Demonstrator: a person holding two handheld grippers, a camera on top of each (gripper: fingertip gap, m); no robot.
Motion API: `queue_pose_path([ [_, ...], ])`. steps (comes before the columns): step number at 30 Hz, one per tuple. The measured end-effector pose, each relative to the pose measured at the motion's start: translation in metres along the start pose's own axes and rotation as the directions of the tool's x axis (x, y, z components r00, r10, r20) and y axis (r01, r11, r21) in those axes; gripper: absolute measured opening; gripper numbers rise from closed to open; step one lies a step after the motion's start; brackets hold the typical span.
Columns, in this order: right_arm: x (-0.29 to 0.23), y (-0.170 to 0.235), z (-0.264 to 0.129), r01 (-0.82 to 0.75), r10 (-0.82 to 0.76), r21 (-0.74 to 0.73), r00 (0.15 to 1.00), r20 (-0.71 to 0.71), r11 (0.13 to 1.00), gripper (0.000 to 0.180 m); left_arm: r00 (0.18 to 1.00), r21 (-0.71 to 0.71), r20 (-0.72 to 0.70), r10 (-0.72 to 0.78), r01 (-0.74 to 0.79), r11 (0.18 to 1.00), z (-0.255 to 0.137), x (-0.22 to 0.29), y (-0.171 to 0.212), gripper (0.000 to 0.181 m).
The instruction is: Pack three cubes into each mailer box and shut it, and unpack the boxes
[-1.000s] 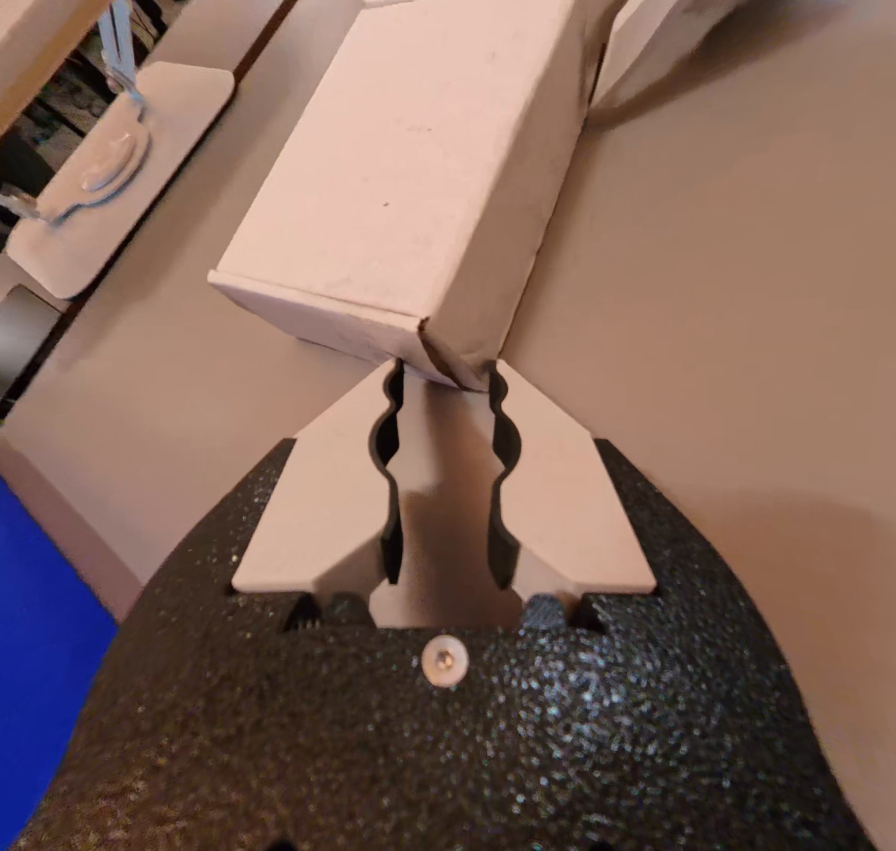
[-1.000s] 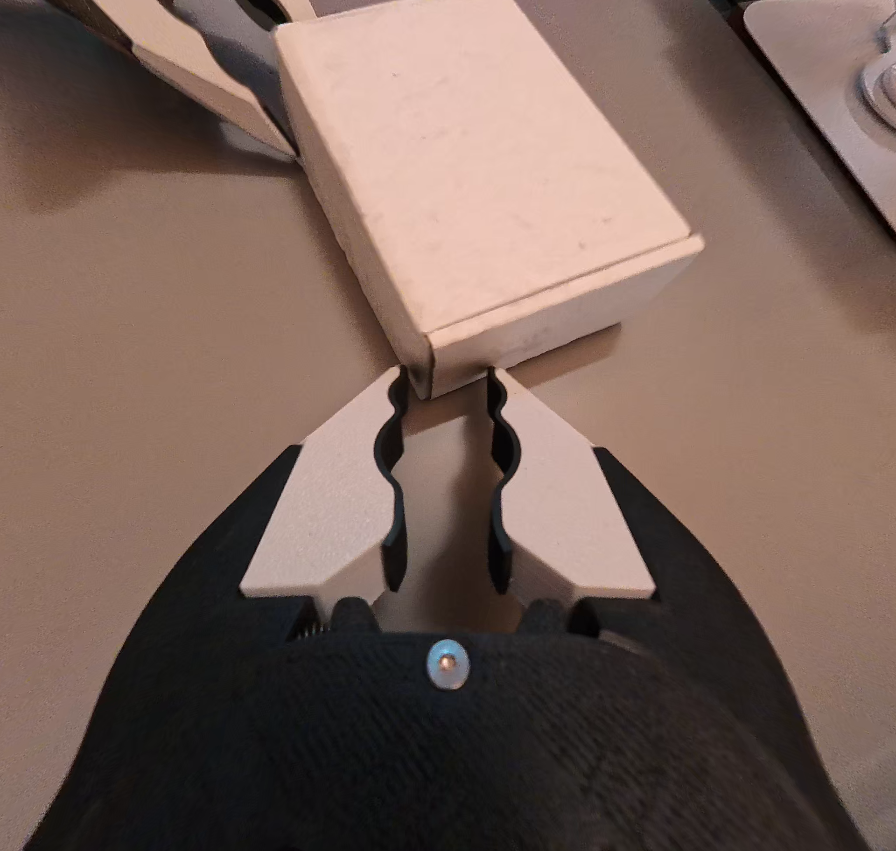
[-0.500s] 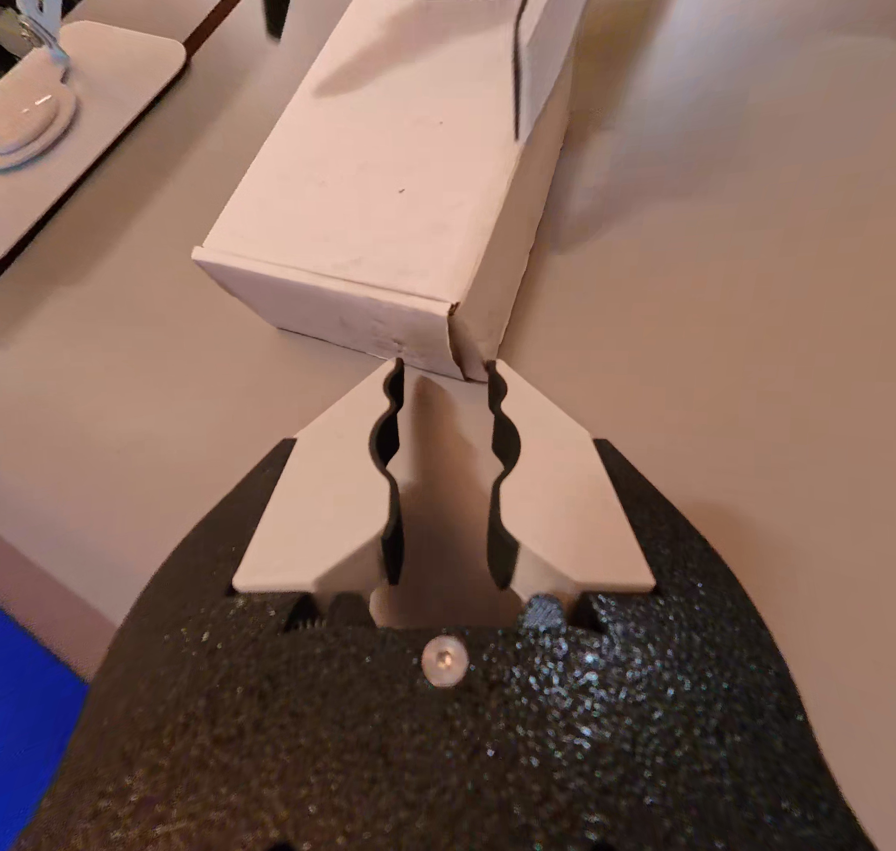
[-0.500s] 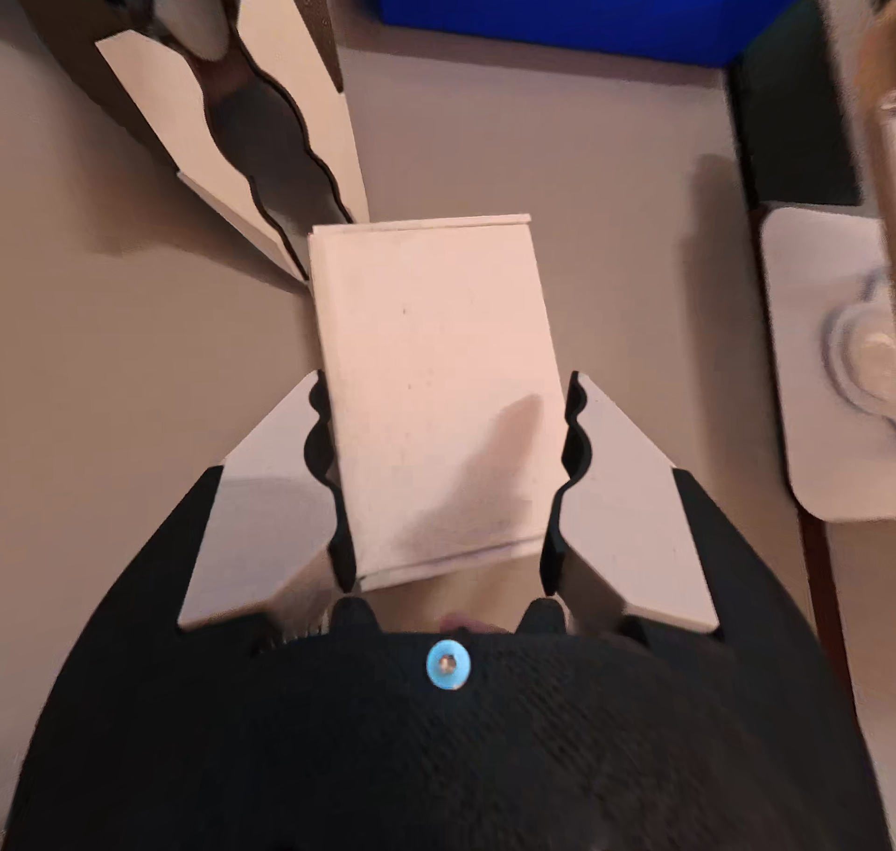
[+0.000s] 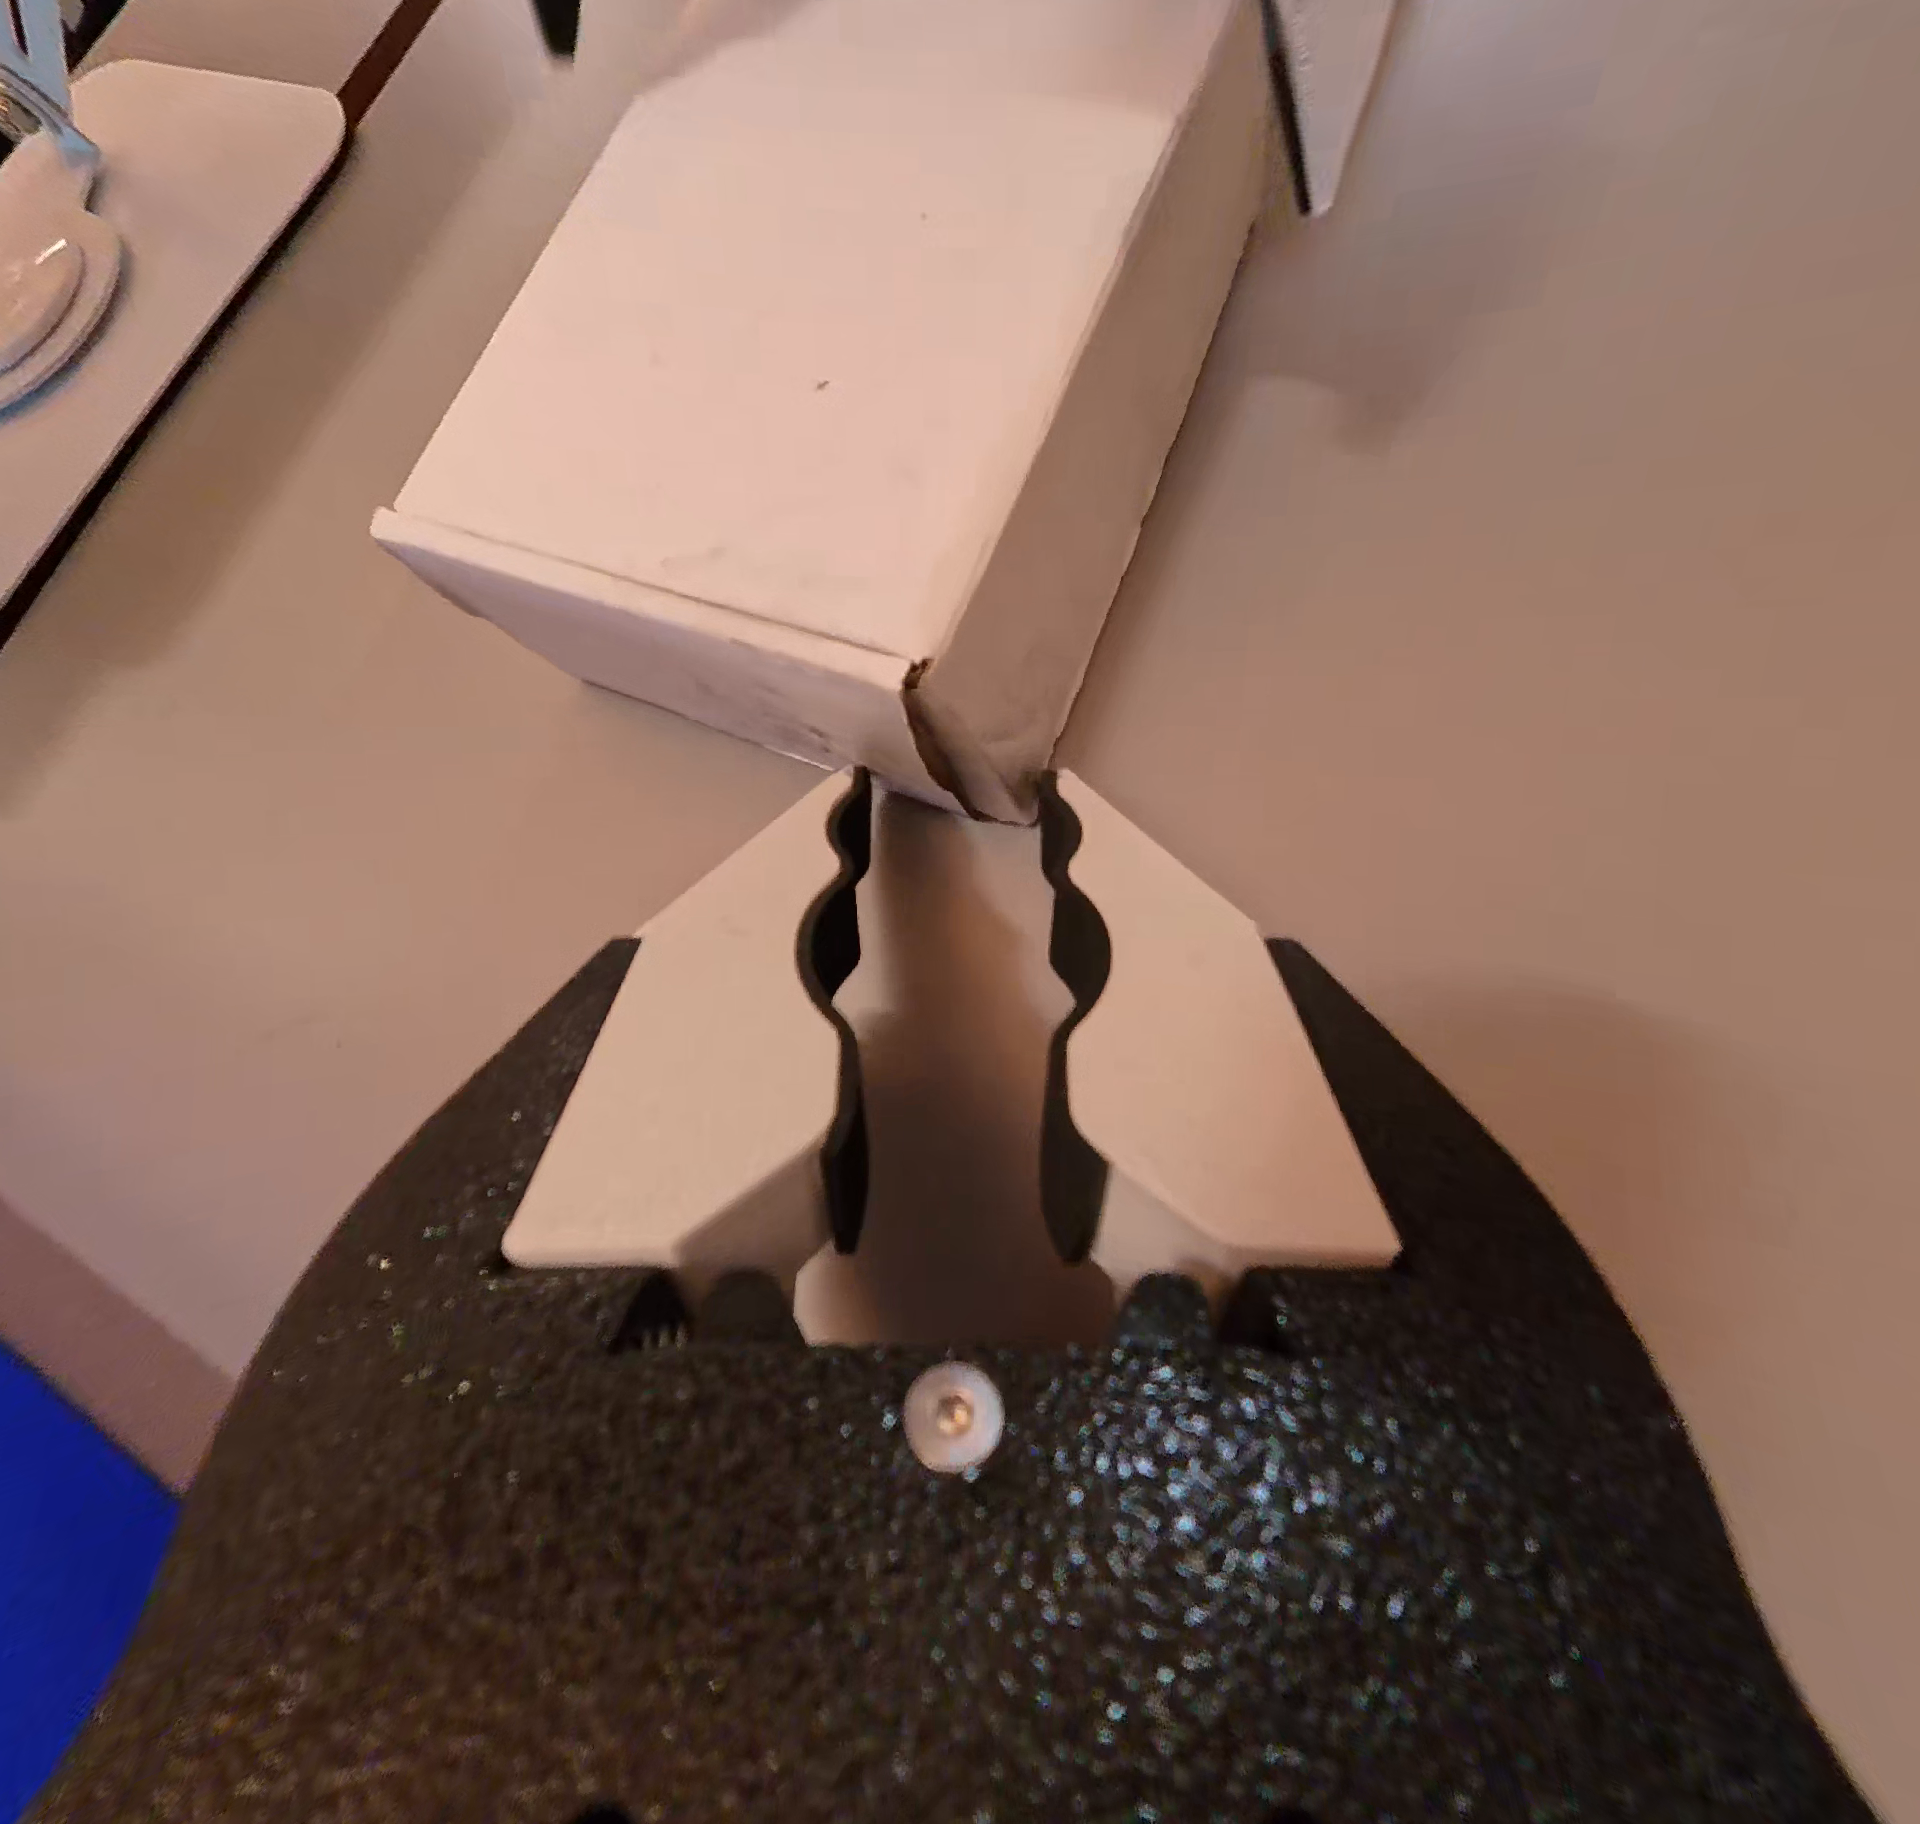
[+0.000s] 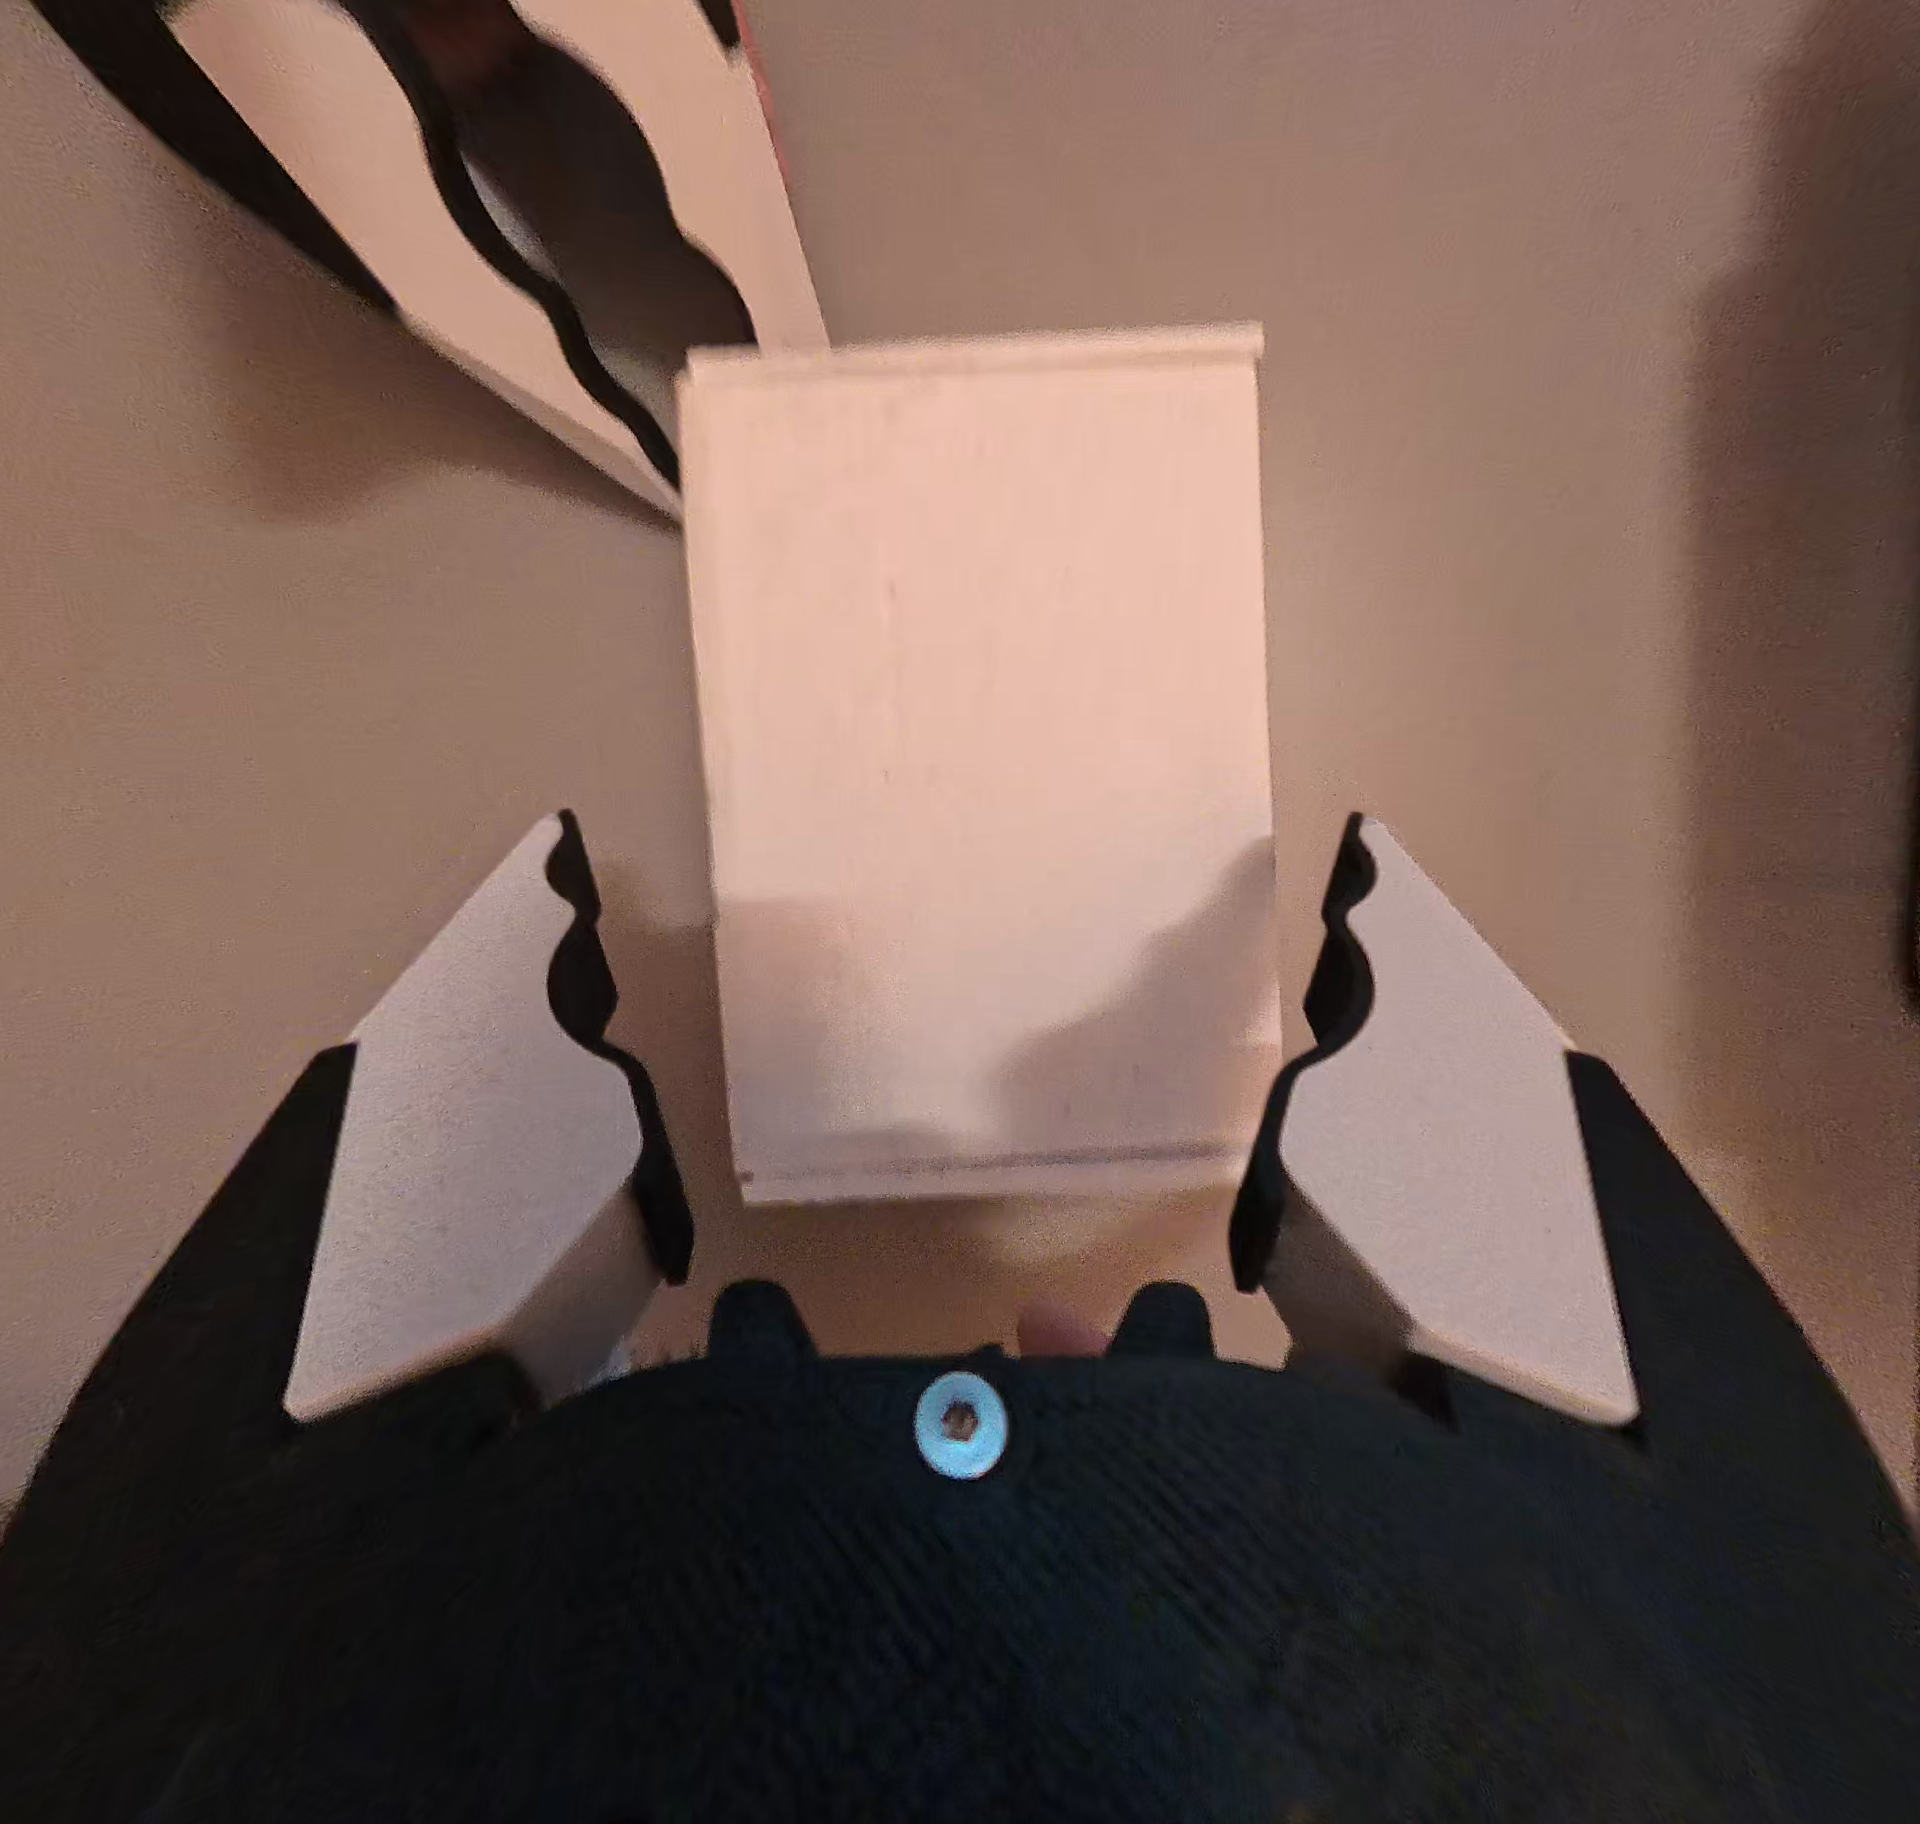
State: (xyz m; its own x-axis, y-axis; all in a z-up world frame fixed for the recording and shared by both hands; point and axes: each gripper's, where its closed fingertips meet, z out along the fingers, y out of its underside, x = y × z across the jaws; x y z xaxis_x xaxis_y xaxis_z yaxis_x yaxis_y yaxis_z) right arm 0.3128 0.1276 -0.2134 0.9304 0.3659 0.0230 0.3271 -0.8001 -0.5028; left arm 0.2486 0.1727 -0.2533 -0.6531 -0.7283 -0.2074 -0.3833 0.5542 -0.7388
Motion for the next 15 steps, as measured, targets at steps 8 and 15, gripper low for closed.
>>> queue_pose_path([
  [8,0.003,0.040,-0.013,-0.139,0.158,0.139,0.977,-0.140,0.980,0.147,1.000,-0.002,-0.009,-0.010,0.010,1.000,0.001,0.000,0.000,0.029],
  [15,0.020,0.039,-0.008,0.010,0.016,0.111,0.974,-0.224,0.994,0.143,1.000,-0.002,-0.022,-0.015,0.014,1.000,0.001,0.001,0.000,0.029],
])
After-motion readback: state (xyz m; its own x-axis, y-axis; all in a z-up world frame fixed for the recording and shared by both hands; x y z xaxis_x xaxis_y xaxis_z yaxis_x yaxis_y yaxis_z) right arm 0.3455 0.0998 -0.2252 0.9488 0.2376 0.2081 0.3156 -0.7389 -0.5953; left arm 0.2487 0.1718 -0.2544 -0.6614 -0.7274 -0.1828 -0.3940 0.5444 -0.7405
